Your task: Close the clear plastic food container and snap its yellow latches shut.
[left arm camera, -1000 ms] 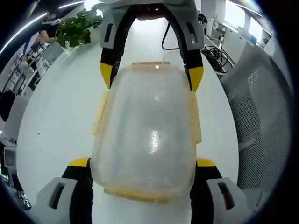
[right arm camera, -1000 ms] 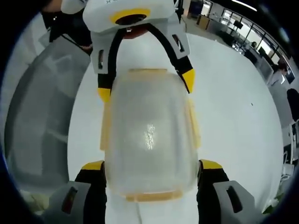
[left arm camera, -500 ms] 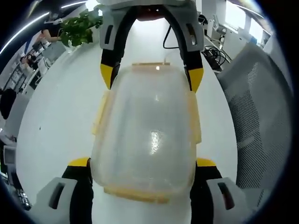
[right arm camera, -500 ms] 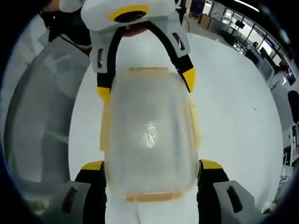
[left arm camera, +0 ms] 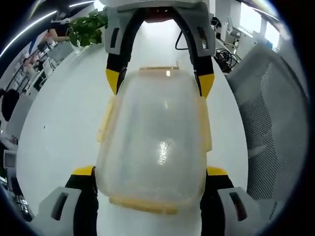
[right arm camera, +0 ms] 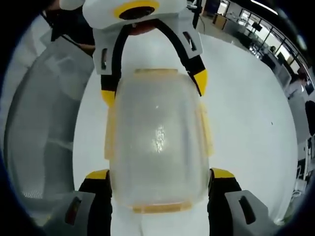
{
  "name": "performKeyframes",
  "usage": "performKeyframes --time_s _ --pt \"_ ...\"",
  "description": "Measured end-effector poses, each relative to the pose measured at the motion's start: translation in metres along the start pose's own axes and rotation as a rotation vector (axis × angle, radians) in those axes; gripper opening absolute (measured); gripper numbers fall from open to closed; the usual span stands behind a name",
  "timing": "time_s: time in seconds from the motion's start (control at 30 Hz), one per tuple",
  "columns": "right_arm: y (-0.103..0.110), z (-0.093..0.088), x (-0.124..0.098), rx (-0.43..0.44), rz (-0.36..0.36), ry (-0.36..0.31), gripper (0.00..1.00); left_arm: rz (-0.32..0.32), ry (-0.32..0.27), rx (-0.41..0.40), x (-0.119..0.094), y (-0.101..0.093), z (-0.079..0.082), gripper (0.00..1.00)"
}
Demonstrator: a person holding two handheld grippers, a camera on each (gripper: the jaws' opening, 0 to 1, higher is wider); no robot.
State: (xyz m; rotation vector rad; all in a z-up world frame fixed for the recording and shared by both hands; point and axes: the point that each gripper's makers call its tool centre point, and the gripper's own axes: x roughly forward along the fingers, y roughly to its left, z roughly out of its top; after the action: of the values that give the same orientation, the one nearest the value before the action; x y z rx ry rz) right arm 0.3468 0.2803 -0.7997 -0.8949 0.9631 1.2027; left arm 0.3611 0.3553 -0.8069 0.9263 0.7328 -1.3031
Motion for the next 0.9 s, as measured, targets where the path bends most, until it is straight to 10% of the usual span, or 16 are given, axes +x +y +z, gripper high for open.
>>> performKeyframes --time_s 0.9 --pt "0.002 0.010 0.005 -0.006 0.008 -0.001 0.81 0.016 -0.005 -0.014 -0.004 -0.001 -0.010 0.88"
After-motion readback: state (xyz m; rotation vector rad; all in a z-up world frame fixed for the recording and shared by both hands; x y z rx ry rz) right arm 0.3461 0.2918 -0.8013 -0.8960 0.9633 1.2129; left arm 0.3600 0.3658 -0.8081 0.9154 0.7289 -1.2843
